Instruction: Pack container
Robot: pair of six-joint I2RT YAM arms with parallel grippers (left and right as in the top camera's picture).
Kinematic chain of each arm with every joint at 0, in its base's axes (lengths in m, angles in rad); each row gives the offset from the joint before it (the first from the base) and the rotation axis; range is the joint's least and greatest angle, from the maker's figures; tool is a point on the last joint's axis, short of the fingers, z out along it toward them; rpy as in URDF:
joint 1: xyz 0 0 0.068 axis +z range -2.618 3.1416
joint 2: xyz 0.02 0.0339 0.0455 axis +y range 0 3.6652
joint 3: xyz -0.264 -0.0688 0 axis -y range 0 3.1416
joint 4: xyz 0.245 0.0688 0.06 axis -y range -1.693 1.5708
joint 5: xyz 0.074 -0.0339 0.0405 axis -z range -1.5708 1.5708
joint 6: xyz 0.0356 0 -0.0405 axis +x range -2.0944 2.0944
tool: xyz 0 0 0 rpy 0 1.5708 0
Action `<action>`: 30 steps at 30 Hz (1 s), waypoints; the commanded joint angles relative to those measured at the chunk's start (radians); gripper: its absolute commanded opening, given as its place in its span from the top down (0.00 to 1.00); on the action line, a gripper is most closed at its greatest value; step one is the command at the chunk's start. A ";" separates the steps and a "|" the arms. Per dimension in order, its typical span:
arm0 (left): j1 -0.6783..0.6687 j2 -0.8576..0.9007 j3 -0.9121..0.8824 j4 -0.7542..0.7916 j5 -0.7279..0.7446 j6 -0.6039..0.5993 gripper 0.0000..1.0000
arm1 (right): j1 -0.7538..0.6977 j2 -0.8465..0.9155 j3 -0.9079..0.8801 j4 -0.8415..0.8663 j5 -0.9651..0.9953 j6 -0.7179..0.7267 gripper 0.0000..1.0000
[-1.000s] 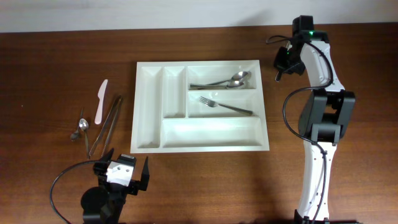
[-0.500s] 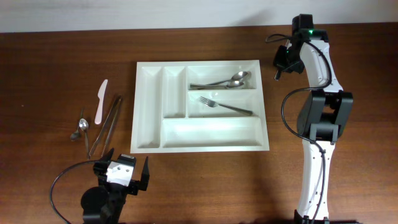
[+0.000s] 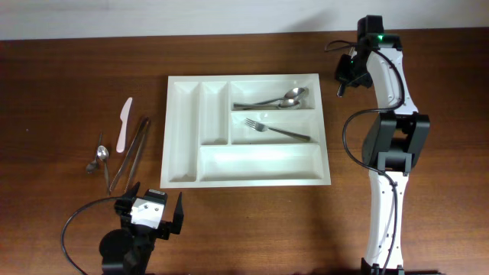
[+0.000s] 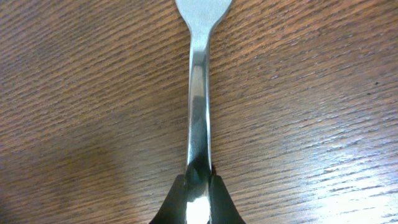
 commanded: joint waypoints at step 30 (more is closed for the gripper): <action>0.002 -0.006 -0.005 0.003 0.010 -0.014 0.01 | 0.011 0.037 0.068 0.080 -0.059 -0.158 0.55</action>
